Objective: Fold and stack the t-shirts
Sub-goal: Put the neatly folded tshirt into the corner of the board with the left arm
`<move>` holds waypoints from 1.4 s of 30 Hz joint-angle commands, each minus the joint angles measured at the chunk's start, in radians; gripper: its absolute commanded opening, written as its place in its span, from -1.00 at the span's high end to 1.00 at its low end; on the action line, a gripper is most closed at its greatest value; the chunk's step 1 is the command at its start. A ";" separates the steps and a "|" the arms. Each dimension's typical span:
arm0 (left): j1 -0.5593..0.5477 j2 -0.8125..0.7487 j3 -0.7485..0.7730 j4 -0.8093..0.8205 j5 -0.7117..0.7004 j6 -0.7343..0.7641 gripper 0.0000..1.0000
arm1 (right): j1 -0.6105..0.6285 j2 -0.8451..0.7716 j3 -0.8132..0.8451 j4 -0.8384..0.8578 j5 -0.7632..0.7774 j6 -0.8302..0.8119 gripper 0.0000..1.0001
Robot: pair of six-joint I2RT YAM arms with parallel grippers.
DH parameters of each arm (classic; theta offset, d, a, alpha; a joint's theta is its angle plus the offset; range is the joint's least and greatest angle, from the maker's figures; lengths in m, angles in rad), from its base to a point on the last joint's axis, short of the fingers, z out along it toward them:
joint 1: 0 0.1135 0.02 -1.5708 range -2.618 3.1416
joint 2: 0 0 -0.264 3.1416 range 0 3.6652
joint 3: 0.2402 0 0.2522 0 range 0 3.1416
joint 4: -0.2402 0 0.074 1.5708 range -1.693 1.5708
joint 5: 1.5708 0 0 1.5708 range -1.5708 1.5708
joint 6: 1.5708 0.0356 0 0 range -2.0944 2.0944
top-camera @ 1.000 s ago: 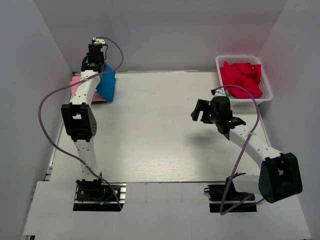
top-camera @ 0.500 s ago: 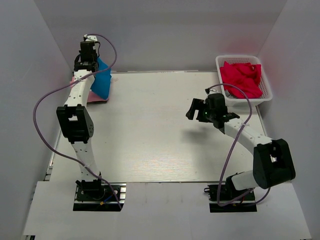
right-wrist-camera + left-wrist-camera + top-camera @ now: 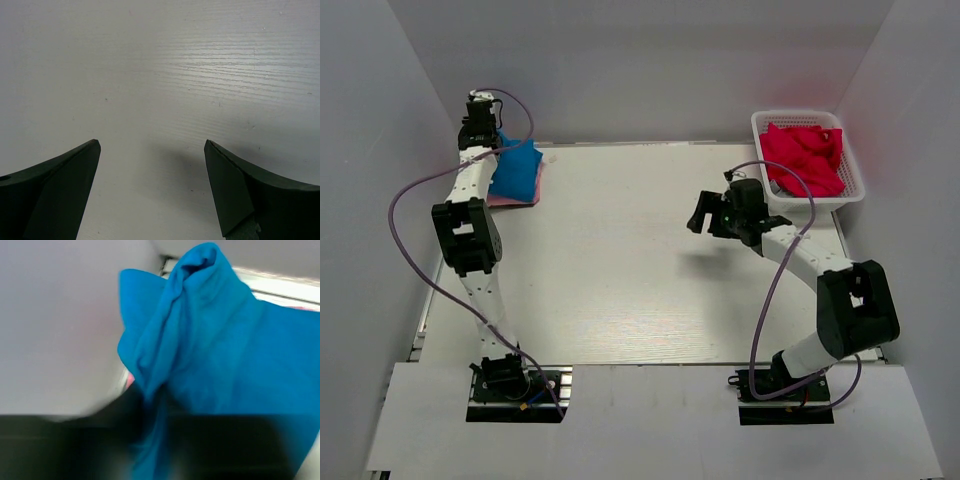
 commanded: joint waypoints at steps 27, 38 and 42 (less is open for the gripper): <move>-0.223 -0.731 -0.858 0.035 0.543 -0.627 -0.98 | 0.002 -0.527 -0.334 -0.034 -0.017 0.043 -0.81; -0.504 -1.269 -1.479 0.247 0.626 -0.778 -0.98 | 0.001 -0.730 -0.567 0.019 -0.064 0.043 -0.81; -0.522 -1.343 -1.493 0.200 0.560 -0.768 -0.98 | 0.001 -0.735 -0.601 0.036 -0.072 0.058 -0.81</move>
